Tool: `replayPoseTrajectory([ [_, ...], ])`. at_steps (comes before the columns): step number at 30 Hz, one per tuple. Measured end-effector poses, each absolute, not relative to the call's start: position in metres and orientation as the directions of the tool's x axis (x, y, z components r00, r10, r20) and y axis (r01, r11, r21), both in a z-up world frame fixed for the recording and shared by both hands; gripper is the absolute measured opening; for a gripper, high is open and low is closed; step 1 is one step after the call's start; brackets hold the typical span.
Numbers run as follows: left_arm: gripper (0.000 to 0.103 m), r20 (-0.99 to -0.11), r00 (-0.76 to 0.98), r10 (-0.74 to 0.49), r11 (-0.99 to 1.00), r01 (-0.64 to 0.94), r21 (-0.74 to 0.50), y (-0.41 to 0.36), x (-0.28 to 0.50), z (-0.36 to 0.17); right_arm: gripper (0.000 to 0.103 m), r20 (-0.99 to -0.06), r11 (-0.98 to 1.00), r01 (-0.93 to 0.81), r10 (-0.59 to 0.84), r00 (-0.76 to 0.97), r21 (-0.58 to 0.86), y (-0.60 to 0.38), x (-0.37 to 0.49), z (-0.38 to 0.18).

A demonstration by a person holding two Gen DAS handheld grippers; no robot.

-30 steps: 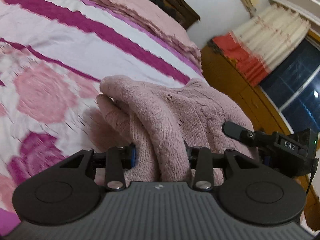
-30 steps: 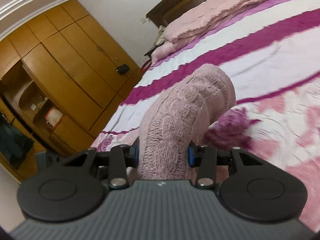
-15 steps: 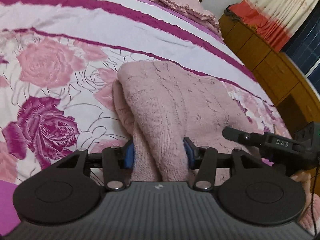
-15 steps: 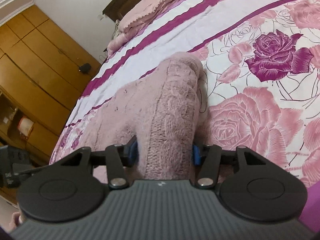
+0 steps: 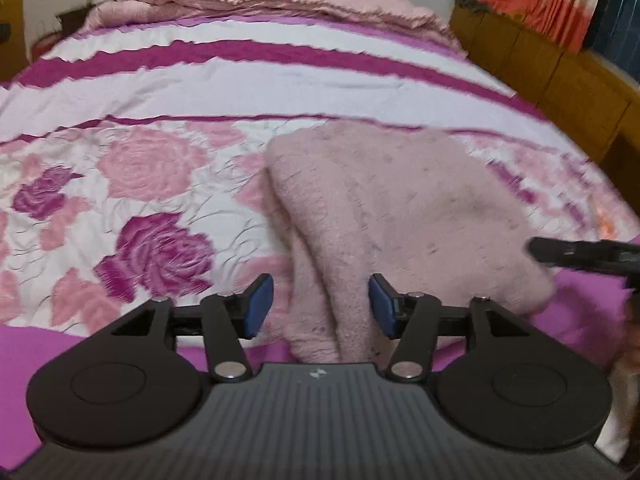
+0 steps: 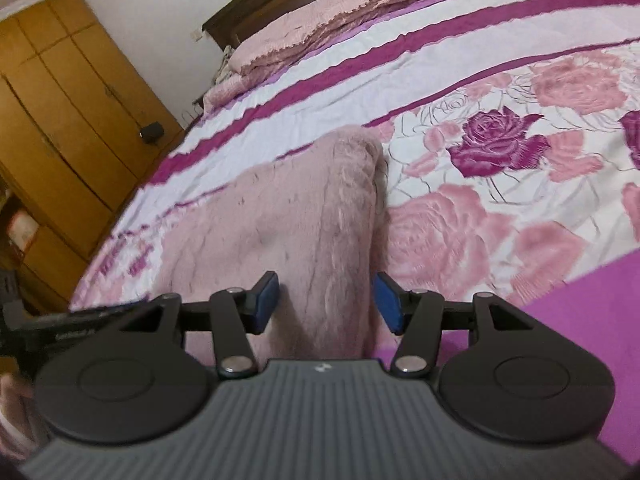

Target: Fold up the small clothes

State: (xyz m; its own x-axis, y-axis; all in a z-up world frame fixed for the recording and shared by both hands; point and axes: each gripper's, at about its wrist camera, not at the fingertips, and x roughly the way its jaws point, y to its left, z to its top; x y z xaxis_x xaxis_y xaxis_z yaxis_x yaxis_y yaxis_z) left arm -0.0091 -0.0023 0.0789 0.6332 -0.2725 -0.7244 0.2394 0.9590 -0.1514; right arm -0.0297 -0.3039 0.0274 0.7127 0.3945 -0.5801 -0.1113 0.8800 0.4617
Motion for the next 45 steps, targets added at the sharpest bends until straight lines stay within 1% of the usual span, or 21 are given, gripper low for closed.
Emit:
replayPoseTrajectory([
  [3,0.068,-0.724,0.643,-0.25,0.964,0.232,-0.127,-0.003,-0.007,0.063,0.057,-0.597,0.891,-0.111,0.383,0.705,0.441,-0.299,-0.03,0.017],
  [4,0.073,-0.72,0.651,-0.241,0.967,0.226,-0.119,-0.002,-0.006,0.059,0.057,-0.594,0.893,-0.117,0.382,0.708,0.435,-0.297,-0.028,0.014],
  [5,0.074,-0.718,0.656,-0.232,0.969,0.217,-0.116,-0.001,-0.005,0.058,0.058,-0.593,0.896,-0.117,0.376,0.712,0.428,-0.296,-0.027,0.012],
  [6,0.075,-0.718,0.656,-0.233,0.97,0.21,-0.123,0.0,-0.004,0.057,0.061,-0.594,0.898,-0.113,0.37,0.714,0.424,-0.295,-0.027,0.011],
  [7,0.075,-0.721,0.651,-0.238,0.97,0.201,-0.138,0.003,-0.003,0.057,0.061,-0.592,0.898,-0.107,0.368,0.717,0.428,-0.294,-0.027,0.011],
  [12,0.075,-0.728,0.641,-0.243,0.97,0.174,-0.17,0.004,-0.012,0.072,0.061,-0.587,0.911,-0.09,0.333,0.738,0.403,-0.294,-0.04,0.027],
  [16,0.075,-0.732,0.643,-0.226,0.973,0.179,-0.143,-0.004,-0.033,0.084,0.061,-0.577,0.927,-0.098,0.306,0.757,0.363,-0.29,-0.059,0.04],
  [17,0.075,-0.734,0.643,-0.219,0.975,0.177,-0.137,-0.006,-0.038,0.085,0.064,-0.577,0.935,-0.096,0.289,0.764,0.342,-0.288,-0.064,0.042],
  [18,0.076,-0.736,0.642,-0.214,0.976,0.175,-0.131,-0.009,-0.045,0.086,0.07,-0.576,0.942,-0.095,0.274,0.77,0.321,-0.285,-0.069,0.044],
  [20,0.08,-0.735,0.645,-0.211,0.976,0.179,-0.123,-0.015,-0.055,0.086,0.075,-0.574,0.957,-0.109,0.251,0.779,0.271,-0.278,-0.08,0.046],
  [22,0.088,-0.734,0.651,-0.192,0.98,0.169,-0.106,-0.022,-0.064,0.082,0.076,-0.576,0.968,-0.116,0.226,0.785,0.222,-0.272,-0.089,0.046],
  [23,0.089,-0.734,0.654,-0.183,0.981,0.165,-0.098,-0.025,-0.068,0.079,0.076,-0.579,0.975,-0.115,0.204,0.789,0.188,-0.268,-0.093,0.045],
  [25,0.09,-0.747,0.644,-0.162,0.985,0.148,-0.087,-0.03,-0.072,0.071,0.077,-0.591,0.983,-0.111,0.175,0.787,0.143,-0.263,-0.098,0.039],
  [29,0.09,-0.762,0.633,-0.139,0.99,0.108,-0.091,-0.039,-0.073,0.057,0.077,-0.626,0.991,-0.09,0.134,0.768,0.102,-0.257,-0.104,0.022],
  [32,0.09,-0.765,0.636,-0.105,0.994,0.091,-0.061,-0.046,-0.072,0.046,0.077,-0.649,0.996,-0.064,0.093,0.755,0.069,-0.253,-0.104,0.008],
  [36,0.091,-0.784,0.617,-0.065,0.997,0.067,-0.03,-0.051,-0.068,0.031,0.077,-0.656,0.998,-0.055,0.069,0.752,0.041,-0.248,-0.104,0.0],
  [45,0.093,-0.774,0.632,-0.033,0.997,0.075,0.019,-0.057,-0.071,0.024,0.083,-0.659,0.998,-0.054,0.053,0.75,0.019,-0.242,-0.103,-0.007],
])
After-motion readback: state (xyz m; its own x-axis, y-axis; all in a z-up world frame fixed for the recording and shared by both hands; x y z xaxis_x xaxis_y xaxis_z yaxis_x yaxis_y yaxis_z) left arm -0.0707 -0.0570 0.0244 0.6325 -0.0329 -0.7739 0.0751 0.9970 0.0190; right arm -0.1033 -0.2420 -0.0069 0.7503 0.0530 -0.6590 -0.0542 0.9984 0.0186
